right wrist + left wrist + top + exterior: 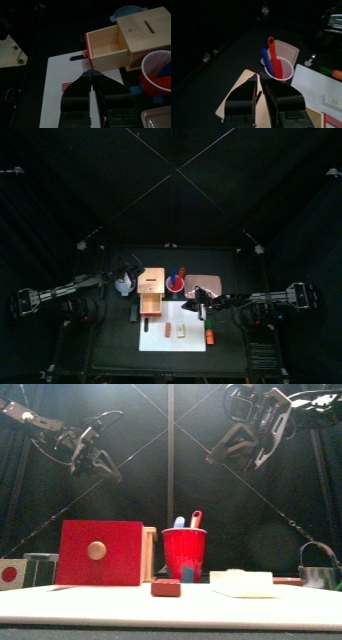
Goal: Close drawer
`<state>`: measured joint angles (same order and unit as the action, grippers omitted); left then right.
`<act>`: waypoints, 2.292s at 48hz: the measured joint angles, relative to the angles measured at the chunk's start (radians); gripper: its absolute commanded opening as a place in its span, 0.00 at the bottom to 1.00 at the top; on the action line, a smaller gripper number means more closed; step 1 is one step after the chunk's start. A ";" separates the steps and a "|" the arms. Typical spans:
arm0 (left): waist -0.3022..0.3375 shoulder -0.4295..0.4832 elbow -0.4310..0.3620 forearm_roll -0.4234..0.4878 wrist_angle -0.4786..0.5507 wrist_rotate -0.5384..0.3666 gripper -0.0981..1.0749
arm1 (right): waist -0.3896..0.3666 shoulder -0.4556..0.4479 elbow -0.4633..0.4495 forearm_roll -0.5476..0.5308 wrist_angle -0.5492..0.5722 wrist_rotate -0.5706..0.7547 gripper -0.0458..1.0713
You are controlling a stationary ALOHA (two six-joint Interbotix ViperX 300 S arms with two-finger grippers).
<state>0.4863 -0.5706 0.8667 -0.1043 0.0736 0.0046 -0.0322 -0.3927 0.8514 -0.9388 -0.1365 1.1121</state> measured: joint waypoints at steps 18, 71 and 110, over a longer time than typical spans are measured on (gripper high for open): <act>0.100 0.199 -0.238 0.086 0.230 0.006 0.55 | 0.075 0.207 -0.109 0.000 -0.002 0.002 0.36; 0.117 0.699 -0.557 0.156 0.629 0.190 0.55 | 0.175 0.623 -0.436 0.021 0.046 -0.002 0.36; 0.117 0.699 -0.545 0.158 0.609 0.193 0.55 | 0.179 0.821 -0.684 0.011 0.402 -0.003 0.36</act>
<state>0.6029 0.1289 0.3221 0.0537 0.6826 0.1979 0.1473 0.4280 0.1672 -0.9281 0.2654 1.1091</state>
